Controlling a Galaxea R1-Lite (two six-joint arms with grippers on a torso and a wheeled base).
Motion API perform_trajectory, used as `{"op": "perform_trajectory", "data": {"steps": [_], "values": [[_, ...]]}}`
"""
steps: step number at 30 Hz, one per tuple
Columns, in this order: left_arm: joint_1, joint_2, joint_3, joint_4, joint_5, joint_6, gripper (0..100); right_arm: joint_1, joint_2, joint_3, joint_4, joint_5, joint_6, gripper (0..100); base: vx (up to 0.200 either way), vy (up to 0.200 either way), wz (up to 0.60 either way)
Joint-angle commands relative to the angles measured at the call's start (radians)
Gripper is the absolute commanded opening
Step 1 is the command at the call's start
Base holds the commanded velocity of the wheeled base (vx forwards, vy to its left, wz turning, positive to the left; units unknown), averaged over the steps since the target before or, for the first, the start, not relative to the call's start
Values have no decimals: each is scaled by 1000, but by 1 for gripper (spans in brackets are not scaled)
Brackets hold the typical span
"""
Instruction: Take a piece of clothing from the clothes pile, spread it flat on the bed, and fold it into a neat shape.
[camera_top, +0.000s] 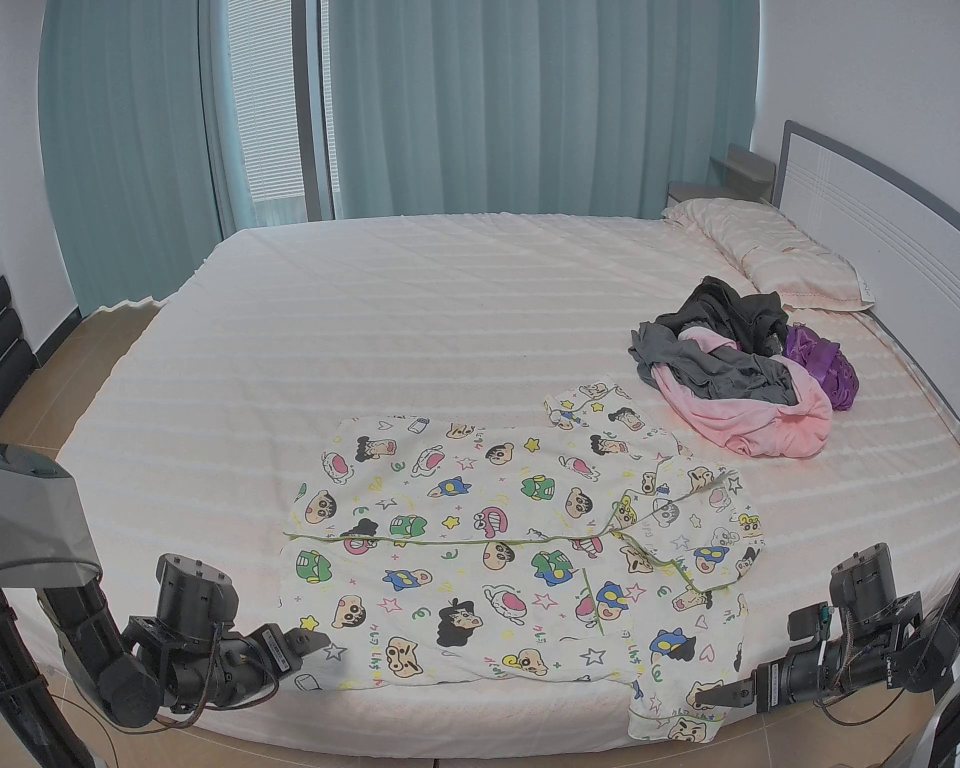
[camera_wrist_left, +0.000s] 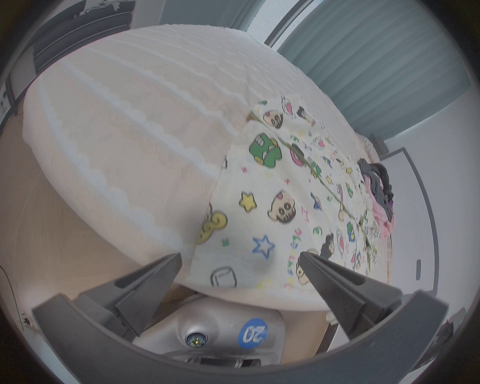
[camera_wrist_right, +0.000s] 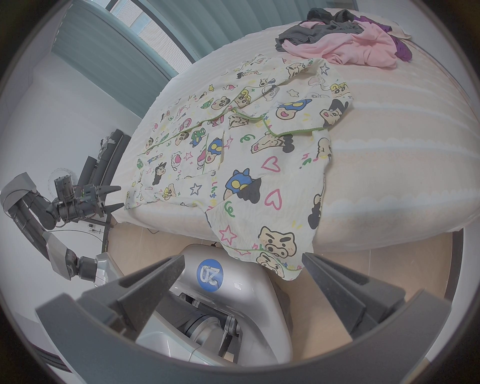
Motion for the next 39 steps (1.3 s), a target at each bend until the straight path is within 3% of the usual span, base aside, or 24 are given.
{"op": "perform_trajectory", "data": {"steps": [1, 6, 10, 14, 15, 22, 33, 39], "values": [[-42, -2, 34, 0, 4, -2, 100, 1, 6, 0, -1, 2, 0, 100, 0, 0, 0], [-49, 29, 24, 0, 4, -2, 100, 1, 6, 0, -1, 2, 0, 100, 0, 0, 0], [-54, 99, 6, -23, 74, -5, 100, 1, 6, 1, -1, 2, -2, 100, 0, 0, 0], [-72, 122, 6, -52, 82, -7, 100, 5, 14, 1, -1, 2, -3, 100, 0, 0, 0], [-75, 125, 6, -52, 83, -7, 0, 5, 14, 1, -1, 2, -3, 100, 0, 0, 0], [-77, 127, 11, -55, 123, -31, 0, 1, 17, 1, 1, 1, -3, 100, 0, 0, 0], [-71, 73, 29, -55, 123, -24, 0, -36, 103, -25, -4, 2, -5, 100, 0, 0, 0], [-63, 65, 34, -55, 125, -7, 0, -58, 194, -5, -82, 1, -39, 100, 0, 0, 0]]}}
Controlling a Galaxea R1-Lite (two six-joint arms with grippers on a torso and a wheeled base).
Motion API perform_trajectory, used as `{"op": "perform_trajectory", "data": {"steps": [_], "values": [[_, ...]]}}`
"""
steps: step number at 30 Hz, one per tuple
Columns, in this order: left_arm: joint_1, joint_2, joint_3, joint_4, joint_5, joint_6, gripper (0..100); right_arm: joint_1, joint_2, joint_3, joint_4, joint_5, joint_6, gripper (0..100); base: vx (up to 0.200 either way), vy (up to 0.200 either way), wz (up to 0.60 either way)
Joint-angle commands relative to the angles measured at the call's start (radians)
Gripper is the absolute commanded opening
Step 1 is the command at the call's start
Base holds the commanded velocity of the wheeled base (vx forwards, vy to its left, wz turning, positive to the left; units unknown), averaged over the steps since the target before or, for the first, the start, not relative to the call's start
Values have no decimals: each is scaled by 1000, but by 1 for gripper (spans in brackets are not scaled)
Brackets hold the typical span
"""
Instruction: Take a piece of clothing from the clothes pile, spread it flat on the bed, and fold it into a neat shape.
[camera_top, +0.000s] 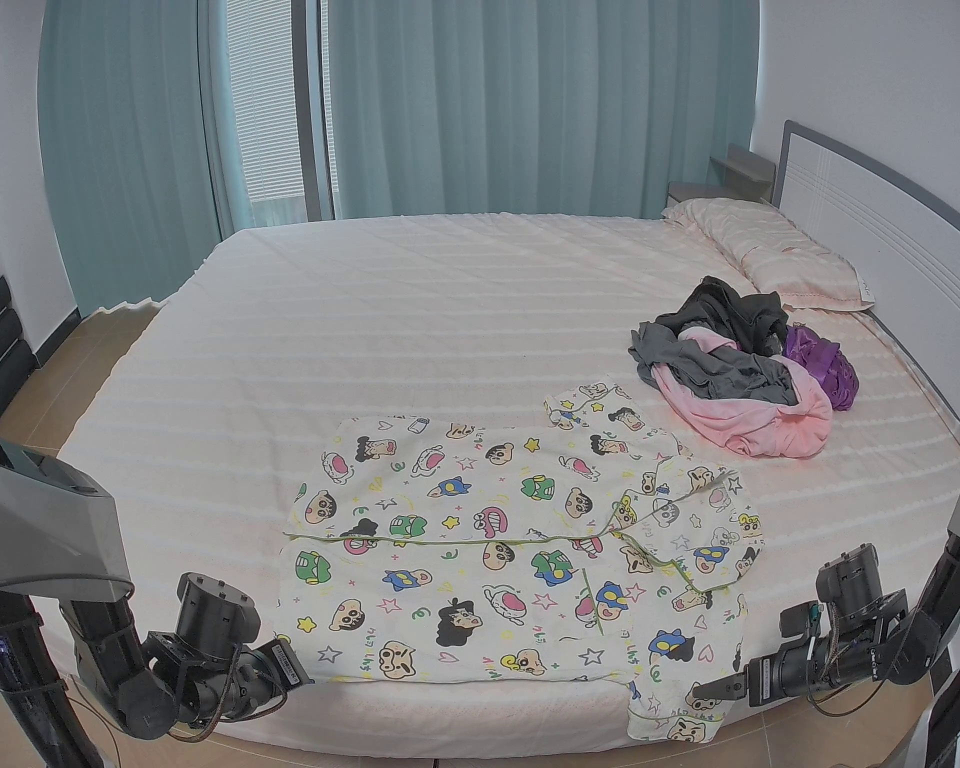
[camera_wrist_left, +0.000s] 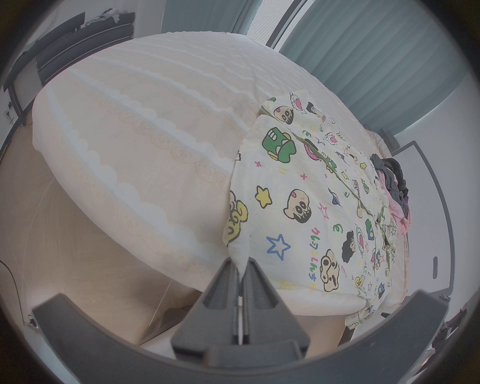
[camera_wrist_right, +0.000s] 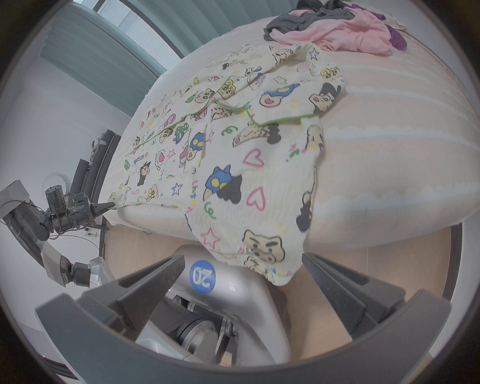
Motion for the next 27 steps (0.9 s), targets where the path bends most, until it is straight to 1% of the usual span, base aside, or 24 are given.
{"op": "perform_trajectory", "data": {"steps": [1, 4, 7, 8, 10, 14, 15, 17, 18, 22, 27], "values": [[4, -12, 4, 0, 1, 6, 0, -13, 85, 25, -36, 0, -34, 100, 0, 0, 0], [11, -12, 3, 0, 1, 6, 0, -13, 123, 30, -45, -5, -70, 100, 0, 0, 0], [15, -14, 3, 0, 0, 7, 0, -13, 158, 29, -56, -15, -76, 100, 0, 0, 0], [18, -14, 4, 1, 0, 7, 0, -13, 184, 29, -83, -32, -80, 100, 0, 0, 0], [15, -12, 4, 1, -2, 7, 0, -12, 212, 32, -129, -42, -82, 100, 0, 0, 0], [15, -6, 4, 0, -5, 7, 0, -3, 281, 41, -223, -43, -82, 100, 0, 0, 0], [15, -6, 4, 0, -5, 7, 0, -3, 284, 41, -226, -43, -82, 100, 0, 0, 0], [15, -5, 4, 0, -6, 6, 0, 0, 327, 55, -295, -43, -80, 100, 0, 0, 0], [15, -5, 4, 0, -6, 6, 0, 0, 341, 59, -318, -43, -80, 0, 0, 0, 0], [15, -5, 4, 0, -8, 6, 0, 2, 401, 79, -416, -45, -80, 0, 0, 0, 0], [15, -2, 4, 0, -9, 6, 0, 3, 401, 79, -418, -74, -77, 0, 0, 0, 0]]}}
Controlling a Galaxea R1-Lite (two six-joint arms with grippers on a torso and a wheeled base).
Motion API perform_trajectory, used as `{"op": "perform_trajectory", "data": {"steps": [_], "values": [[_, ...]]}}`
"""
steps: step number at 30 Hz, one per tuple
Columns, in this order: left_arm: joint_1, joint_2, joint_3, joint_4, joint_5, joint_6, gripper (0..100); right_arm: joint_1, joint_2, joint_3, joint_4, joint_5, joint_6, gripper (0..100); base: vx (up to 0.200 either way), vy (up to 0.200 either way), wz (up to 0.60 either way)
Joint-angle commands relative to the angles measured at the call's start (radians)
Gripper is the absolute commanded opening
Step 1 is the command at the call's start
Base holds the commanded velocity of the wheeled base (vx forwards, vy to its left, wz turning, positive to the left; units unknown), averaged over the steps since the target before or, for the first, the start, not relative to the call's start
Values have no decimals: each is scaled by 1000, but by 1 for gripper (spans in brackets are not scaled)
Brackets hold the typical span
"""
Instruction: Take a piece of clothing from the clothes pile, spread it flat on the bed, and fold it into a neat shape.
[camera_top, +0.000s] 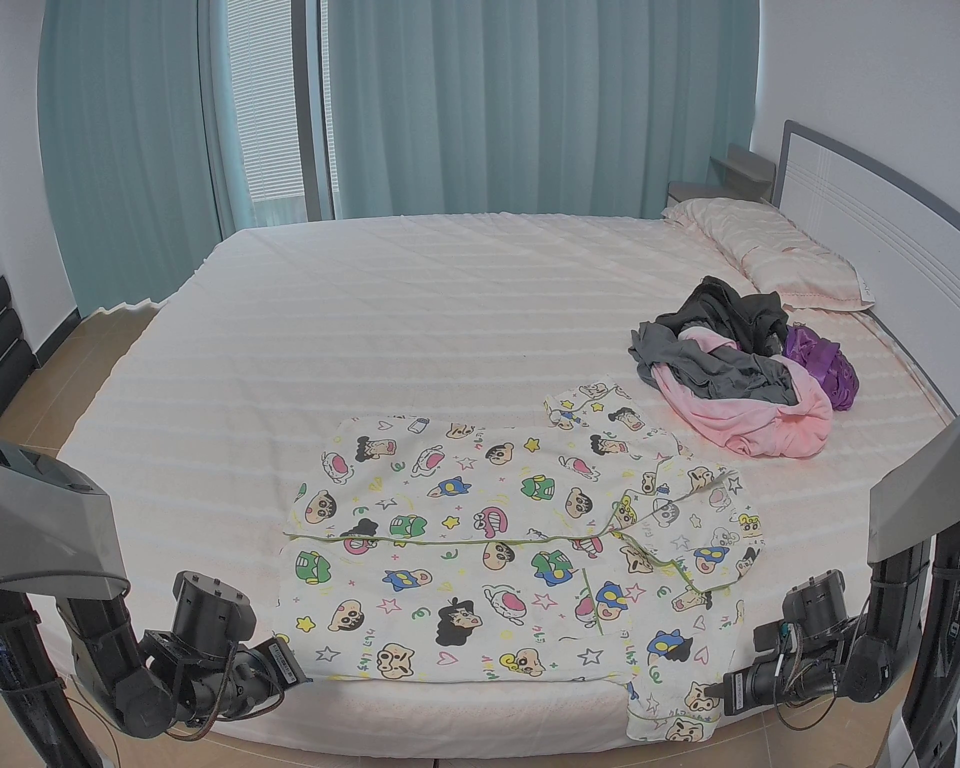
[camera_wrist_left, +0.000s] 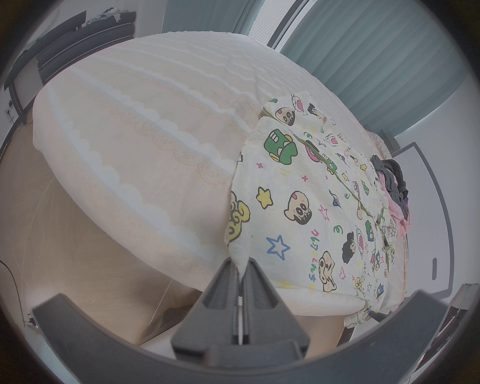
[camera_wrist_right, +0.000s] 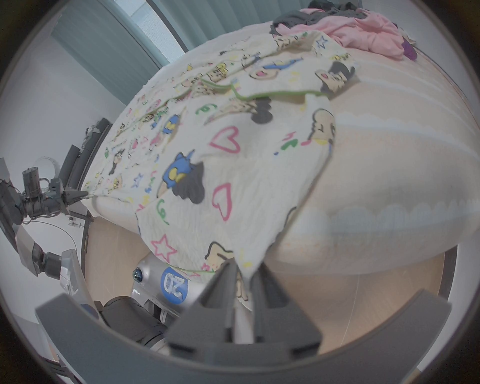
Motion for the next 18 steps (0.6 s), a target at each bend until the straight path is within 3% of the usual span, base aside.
{"op": "perform_trajectory", "data": {"steps": [1, 7, 9, 18], "values": [[0, 6, 0, -1, 0, 1, 0, 2, 30, 19, 7, -12, 3, 0, 0, 0, 0], [0, 3, 5, 1, 1, 10, 0, -3, -74, 19, 104, -15, -2, 0, 0, 0, 0], [0, 3, 29, -1, 3, 67, 0, -7, -137, 19, 163, -16, -3, 0, 0, 0, 0], [-1, 16, 58, 4, 7, 119, 0, -13, -155, 19, 228, -48, -41, 0, 0, 0, 0]]}}
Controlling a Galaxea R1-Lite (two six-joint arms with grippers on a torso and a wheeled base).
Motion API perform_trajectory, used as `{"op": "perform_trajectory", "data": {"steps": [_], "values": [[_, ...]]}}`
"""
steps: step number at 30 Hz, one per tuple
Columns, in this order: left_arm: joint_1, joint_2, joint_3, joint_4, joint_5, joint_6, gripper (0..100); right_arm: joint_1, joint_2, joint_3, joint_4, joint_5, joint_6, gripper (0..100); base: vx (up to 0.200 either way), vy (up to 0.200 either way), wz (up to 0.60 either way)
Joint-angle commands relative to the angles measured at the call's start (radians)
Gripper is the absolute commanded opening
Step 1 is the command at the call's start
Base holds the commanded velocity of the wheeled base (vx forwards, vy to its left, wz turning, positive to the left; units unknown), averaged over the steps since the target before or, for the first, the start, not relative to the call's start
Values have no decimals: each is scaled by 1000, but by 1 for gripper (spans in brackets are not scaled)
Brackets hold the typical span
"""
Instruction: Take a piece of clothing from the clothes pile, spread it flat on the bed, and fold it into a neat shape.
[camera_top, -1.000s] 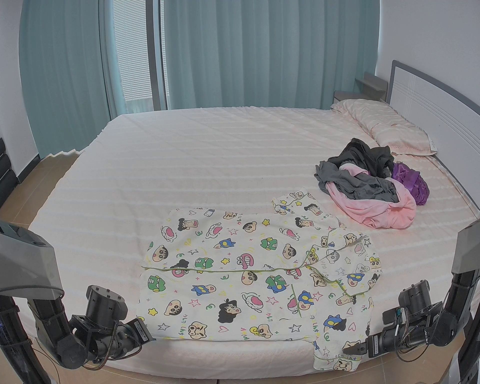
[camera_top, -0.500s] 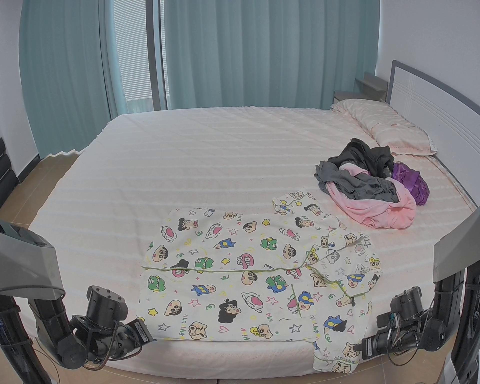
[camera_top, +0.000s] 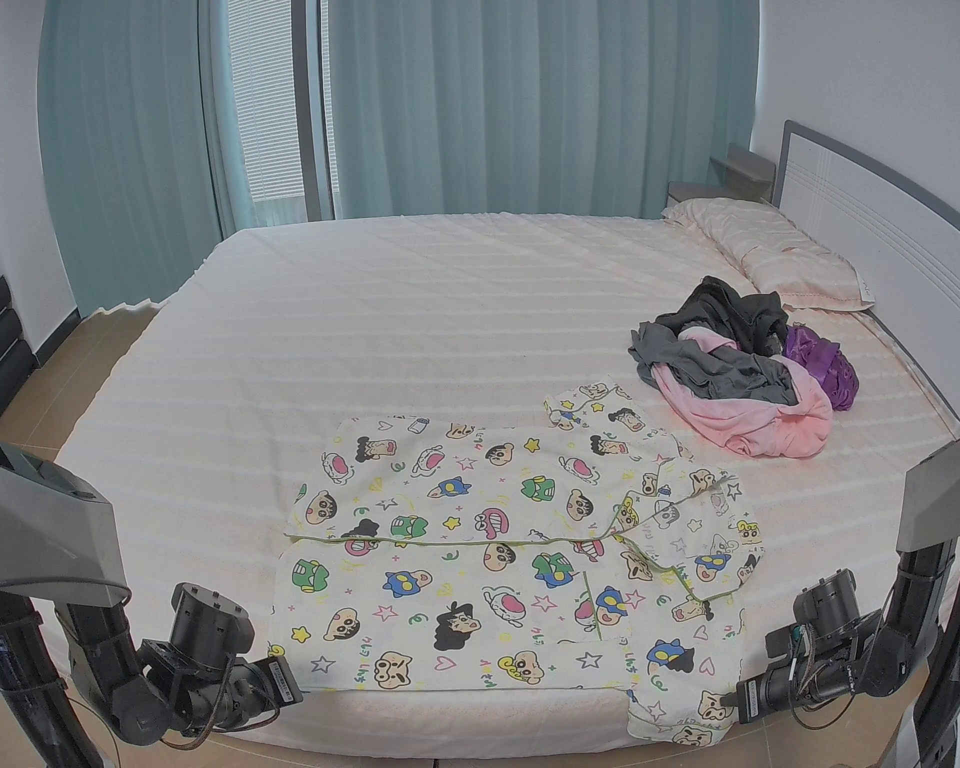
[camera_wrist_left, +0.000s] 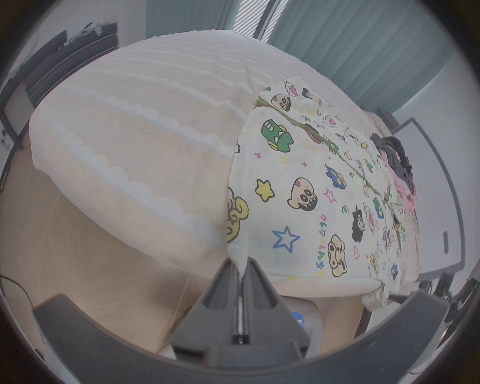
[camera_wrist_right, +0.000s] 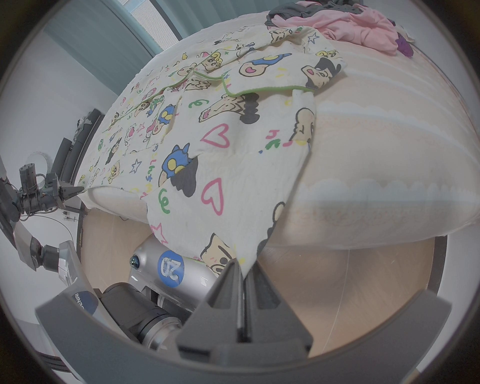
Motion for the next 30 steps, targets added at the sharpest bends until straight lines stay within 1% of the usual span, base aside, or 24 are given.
{"op": "perform_trajectory", "data": {"steps": [1, 8, 16, 17, 19, 20, 24, 27, 30], "values": [[-1, 15, 16, 5, 3, 29, 0, -4, -25, 18, 13, -17, -13, 0, 0, 0, 0], [-7, 77, 19, 1, 5, 38, 0, -3, -25, 18, 31, -19, -30, 0, 0, 0, 0], [-8, 78, 14, -1, 9, 36, 0, 0, -22, 18, 33, -22, -28, 0, 0, 0, 0], [-8, 75, 14, -1, 20, 36, 100, 2, -17, 18, 30, -30, -28, 0, 0, 0, 0], [-8, 74, 14, -1, 37, 36, 100, 5, -20, 18, 30, -53, -24, 0, 0, 0, 0], [-8, 72, 16, -1, 40, 38, 100, 8, -22, 18, 30, -54, -20, 100, 0, 0, 0], [-8, 69, 19, -2, 46, 41, 100, 10, -28, 18, 31, -56, -16, 100, 0, 0, 0], [-7, 20, 23, -2, 100, 61, 100, 7, -59, 18, 27, -63, -16, 100, 0, 0, 0], [-1, -43, 22, -1, 124, 95, 100, 0, -117, 16, 27, -83, -1, 100, 0, 0, 0]]}}
